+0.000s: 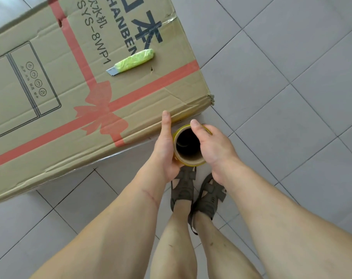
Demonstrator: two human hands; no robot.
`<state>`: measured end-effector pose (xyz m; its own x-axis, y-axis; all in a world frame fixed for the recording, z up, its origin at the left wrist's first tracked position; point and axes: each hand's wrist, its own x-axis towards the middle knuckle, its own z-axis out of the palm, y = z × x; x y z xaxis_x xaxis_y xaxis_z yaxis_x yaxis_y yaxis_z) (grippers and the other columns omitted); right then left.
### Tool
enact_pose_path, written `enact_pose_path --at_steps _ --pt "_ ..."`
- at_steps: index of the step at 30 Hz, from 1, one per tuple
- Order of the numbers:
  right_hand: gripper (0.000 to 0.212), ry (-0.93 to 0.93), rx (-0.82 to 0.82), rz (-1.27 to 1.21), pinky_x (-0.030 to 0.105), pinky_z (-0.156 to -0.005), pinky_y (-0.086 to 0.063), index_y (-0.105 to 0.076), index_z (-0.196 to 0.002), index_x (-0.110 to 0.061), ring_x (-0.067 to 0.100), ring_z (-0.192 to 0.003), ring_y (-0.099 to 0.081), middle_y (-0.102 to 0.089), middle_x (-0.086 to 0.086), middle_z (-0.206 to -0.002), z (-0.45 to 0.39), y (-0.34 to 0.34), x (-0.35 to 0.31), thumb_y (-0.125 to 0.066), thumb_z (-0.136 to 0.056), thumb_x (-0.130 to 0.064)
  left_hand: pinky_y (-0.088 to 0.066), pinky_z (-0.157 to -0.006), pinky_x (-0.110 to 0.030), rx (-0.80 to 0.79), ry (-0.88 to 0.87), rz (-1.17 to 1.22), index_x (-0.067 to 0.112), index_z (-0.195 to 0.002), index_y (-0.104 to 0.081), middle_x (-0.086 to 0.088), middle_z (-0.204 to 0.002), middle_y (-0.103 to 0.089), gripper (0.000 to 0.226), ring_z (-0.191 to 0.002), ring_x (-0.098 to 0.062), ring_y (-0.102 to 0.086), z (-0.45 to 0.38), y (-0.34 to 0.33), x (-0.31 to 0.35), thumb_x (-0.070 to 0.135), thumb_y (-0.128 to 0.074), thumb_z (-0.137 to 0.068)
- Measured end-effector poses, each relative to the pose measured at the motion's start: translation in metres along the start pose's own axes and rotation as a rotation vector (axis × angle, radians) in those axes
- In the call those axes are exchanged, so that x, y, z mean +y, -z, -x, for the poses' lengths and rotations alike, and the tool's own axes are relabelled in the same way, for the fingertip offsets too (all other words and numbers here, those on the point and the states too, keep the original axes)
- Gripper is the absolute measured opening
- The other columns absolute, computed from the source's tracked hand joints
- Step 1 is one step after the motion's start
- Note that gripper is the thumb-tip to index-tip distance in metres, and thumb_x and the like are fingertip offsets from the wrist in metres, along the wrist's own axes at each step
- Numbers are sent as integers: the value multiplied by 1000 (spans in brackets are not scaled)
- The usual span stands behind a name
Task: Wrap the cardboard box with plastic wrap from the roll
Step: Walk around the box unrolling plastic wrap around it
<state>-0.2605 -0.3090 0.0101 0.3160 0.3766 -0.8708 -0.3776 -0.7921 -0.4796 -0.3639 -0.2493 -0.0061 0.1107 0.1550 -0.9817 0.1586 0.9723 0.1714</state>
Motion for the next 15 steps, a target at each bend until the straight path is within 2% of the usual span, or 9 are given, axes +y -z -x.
enact_pose_path --at_steps 2,4,6,7,8,10,12,15 --pt "55 43 19 61 22 -81 -45 -59 -130 -30 8 -111 -57 -63 -9 -124 -2 2 0 -53 -88 -66 -61 -101 -51 -35 32 10 8 -138 -70 -18 -121 -82 116 -114 -35 -79 -2 -1 -4 102 -43 -76" --pt "53 75 54 100 29 -92 -46 -60 -129 -32 12 -116 -56 -61 -6 -128 -5 3 -1 -52 -89 -65 -58 -110 -54 -21 38 -6 13 -139 -70 -15 -122 -83 133 -118 -35 -77 -1 -5 -8 110 -53 -51" --pt "58 62 82 86 30 -96 -43 -56 -134 -33 14 -124 -52 -56 -6 -136 -9 6 -2 -56 -87 -65 -55 -115 -54 77 4 -17 19 -139 -69 -9 -122 -83 146 -121 -33 -76 -10 -7 -14 113 -62 -28" --pt "67 30 82 52 30 -97 -40 -50 -141 -32 14 -129 -49 -52 -7 -141 -9 6 -4 -59 -84 -66 -54 -116 -52 125 -23 -19 20 -138 -70 -7 -121 -83 139 -121 -32 -75 -13 -8 -13 112 -64 -33" --pt "78 -12 73 14 30 -98 -38 -45 -145 -31 14 -131 -46 -50 -9 -142 -8 6 -6 -61 -79 -69 -54 -115 -50 145 -41 -19 19 -134 -71 -7 -119 -84 124 -120 -32 -76 -11 -9 -10 109 -64 -49" --pt "87 -65 47 -30 32 -100 -41 -50 -141 -32 14 -128 -51 -55 -10 -139 -9 7 -8 -64 -68 -77 -60 -105 -46 91 -22 -3 15 -133 -71 -10 -114 -85 101 -114 -32 -79 -6 -15 -1 97 -61 -75" --pt "77 -55 39 -18 30 -93 -45 -56 -135 -31 12 -119 -56 -62 -8 -131 -8 11 -11 -65 -71 -73 -61 -106 -50 -9 26 20 12 -141 -68 -15 -119 -84 108 -113 -34 -80 -5 -18 4 98 -55 -77" --pt "62 -2 41 35 24 -83 -41 -55 -136 -29 7 -114 -55 -60 -13 -128 -10 21 -15 -65 -84 -60 -57 -112 -56 -110 98 23 9 -141 -68 -19 -125 -81 120 -120 -37 -77 -4 -22 8 105 -40 -75"
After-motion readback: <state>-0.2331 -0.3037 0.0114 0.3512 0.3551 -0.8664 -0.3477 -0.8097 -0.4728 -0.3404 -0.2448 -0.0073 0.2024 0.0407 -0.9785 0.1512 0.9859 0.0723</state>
